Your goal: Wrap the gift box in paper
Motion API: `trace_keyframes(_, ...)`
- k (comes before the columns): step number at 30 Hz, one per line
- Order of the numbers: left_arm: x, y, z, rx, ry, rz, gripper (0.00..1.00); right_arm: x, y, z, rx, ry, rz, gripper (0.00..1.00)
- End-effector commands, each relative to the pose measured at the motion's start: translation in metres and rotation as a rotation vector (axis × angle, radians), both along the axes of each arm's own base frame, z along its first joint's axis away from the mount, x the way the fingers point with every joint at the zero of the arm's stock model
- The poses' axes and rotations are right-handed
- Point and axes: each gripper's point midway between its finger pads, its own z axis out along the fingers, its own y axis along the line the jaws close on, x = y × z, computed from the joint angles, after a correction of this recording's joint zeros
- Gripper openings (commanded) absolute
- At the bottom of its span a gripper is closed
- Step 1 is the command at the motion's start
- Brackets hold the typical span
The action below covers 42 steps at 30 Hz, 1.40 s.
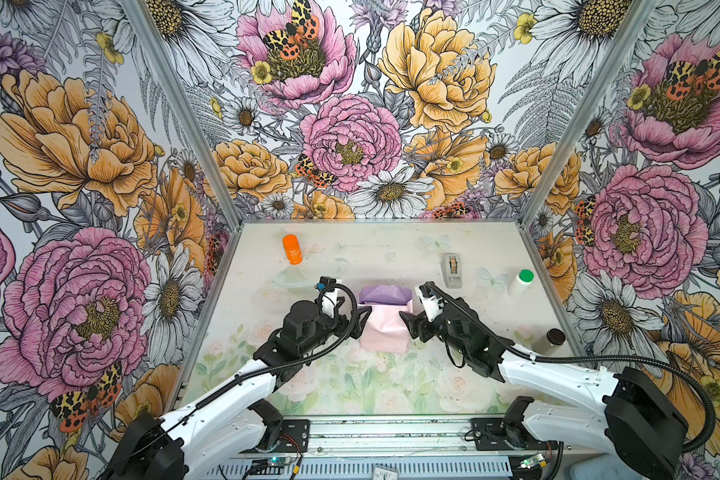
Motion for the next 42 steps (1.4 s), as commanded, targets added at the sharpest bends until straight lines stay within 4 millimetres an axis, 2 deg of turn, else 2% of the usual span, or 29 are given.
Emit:
trace_keyframes(1, -0.011, 0.001, -0.011, 0.022, -0.003, -0.036, 0.99, 0.004, 0.001, 0.016, 0.031, -0.024, -0.01, 0.78)
trace_keyframes(5, -0.021, -0.003, -0.025, 0.053, 0.012, -0.095, 0.99, -0.008, 0.006, 0.033, 0.083, -0.049, 0.059, 0.83)
trace_keyframes(9, -0.029, -0.007, -0.027, 0.057, 0.001, -0.132, 0.99, -0.023, -0.003, 0.048, 0.148, -0.103, 0.076, 0.87)
trace_keyframes(14, -0.034, -0.012, -0.029, 0.056, -0.035, -0.16, 0.99, -0.042, -0.012, 0.049, 0.195, -0.129, 0.113, 0.88)
trace_keyframes(17, -0.032, -0.013, -0.034, 0.065, -0.025, -0.153, 0.99, -0.048, -0.011, 0.045, 0.196, -0.117, 0.143, 0.88)
trace_keyframes(22, -0.024, -0.014, -0.033, 0.058, -0.018, -0.128, 0.99, -0.047, -0.003, 0.04, 0.183, -0.095, 0.173, 0.88)
trace_keyframes(30, -0.01, -0.015, -0.031, 0.037, -0.01, -0.076, 0.99, -0.034, 0.006, 0.033, 0.143, -0.087, 0.171, 0.87)
trace_keyframes(42, 0.005, -0.022, -0.025, 0.018, -0.002, -0.055, 0.99, -0.022, 0.011, 0.035, 0.131, -0.104, 0.155, 0.86)
